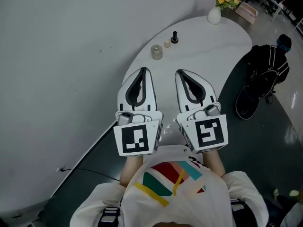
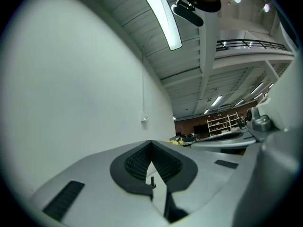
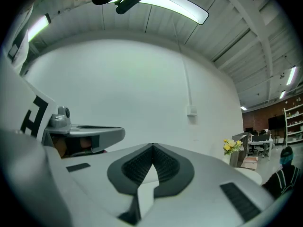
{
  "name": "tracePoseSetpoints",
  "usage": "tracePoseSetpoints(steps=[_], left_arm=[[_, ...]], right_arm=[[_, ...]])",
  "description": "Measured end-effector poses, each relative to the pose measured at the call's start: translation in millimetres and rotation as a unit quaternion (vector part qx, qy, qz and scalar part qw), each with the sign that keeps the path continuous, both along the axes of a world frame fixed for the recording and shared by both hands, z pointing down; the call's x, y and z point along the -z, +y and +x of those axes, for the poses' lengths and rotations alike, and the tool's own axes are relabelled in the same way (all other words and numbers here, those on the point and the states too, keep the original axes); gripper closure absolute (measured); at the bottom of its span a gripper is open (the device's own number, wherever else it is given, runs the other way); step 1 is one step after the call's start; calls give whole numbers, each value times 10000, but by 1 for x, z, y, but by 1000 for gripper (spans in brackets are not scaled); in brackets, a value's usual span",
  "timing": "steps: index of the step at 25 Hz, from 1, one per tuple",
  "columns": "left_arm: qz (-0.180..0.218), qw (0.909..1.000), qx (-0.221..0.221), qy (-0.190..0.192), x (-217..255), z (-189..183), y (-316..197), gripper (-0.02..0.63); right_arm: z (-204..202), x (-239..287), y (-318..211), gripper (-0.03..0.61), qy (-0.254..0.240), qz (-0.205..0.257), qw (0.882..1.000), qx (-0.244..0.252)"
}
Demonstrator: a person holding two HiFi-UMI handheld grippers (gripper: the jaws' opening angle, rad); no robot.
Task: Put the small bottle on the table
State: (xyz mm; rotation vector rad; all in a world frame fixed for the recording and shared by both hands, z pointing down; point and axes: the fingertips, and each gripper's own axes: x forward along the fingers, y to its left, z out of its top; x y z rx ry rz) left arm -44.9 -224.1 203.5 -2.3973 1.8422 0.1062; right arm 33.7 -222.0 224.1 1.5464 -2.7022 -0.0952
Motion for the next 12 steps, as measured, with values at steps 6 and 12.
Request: tracePoseSetpoints(steps=[6, 12], left_arm=[[-10, 10000, 57, -56, -1, -2, 1, 597], [-8, 10000, 16, -22, 2, 2, 3, 597]], right_arm=[[-1, 1, 3, 568, 7, 46, 10000, 70], [3, 0, 4, 568, 0, 9, 10000, 63]])
